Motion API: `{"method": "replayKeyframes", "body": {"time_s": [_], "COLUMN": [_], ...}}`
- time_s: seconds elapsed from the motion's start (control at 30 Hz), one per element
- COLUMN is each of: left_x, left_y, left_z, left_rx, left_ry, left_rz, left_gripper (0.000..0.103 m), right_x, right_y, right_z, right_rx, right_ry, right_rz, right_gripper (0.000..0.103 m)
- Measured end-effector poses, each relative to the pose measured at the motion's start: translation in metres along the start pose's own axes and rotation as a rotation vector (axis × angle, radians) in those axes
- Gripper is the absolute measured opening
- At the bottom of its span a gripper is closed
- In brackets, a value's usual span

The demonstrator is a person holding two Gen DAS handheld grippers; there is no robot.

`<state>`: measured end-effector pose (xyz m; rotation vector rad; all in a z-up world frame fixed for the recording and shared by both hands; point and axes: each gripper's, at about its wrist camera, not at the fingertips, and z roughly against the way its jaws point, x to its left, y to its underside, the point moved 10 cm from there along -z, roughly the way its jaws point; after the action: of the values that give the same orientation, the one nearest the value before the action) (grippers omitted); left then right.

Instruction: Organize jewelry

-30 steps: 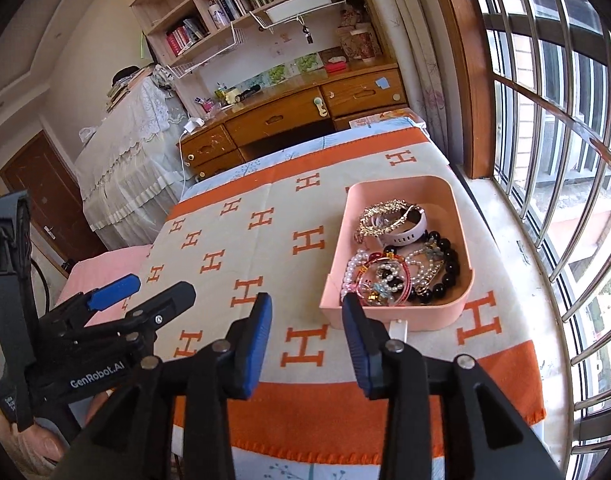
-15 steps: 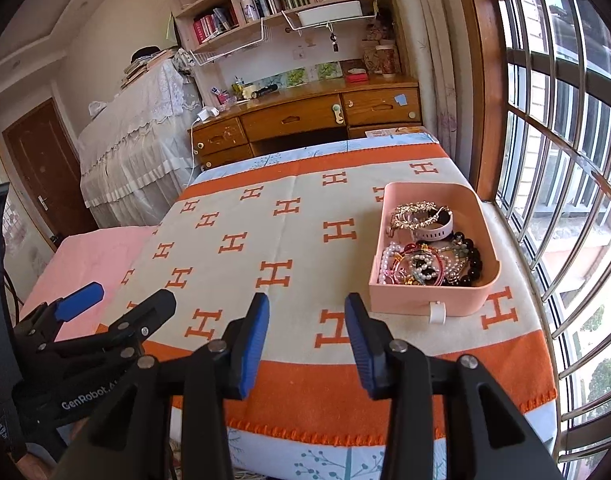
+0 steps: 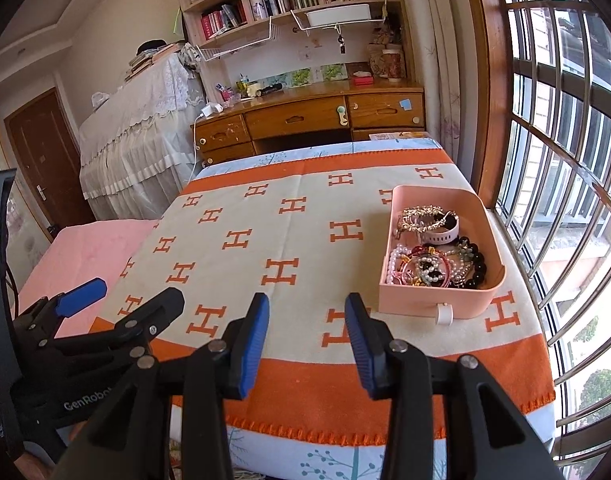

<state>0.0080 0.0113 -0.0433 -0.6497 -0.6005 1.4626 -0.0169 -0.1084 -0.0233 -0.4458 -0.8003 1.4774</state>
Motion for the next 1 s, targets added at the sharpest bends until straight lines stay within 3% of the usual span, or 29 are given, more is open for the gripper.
{"method": "replayKeyframes", "body": {"time_s": [1.0], "left_x": [0.0005], "left_y": [-0.0013], "left_z": [-0.0001], "left_rx": [0.003], "left_ry": [-0.007], "left_rz": [-0.006], "left_gripper": [0.102], "right_x": [-0.0017], "right_y": [0.0001], "right_z": [-0.0016], "right_rx": [0.005], "right_ry": [0.0], "right_rz": [-0.002], "right_gripper": [0.04]}}
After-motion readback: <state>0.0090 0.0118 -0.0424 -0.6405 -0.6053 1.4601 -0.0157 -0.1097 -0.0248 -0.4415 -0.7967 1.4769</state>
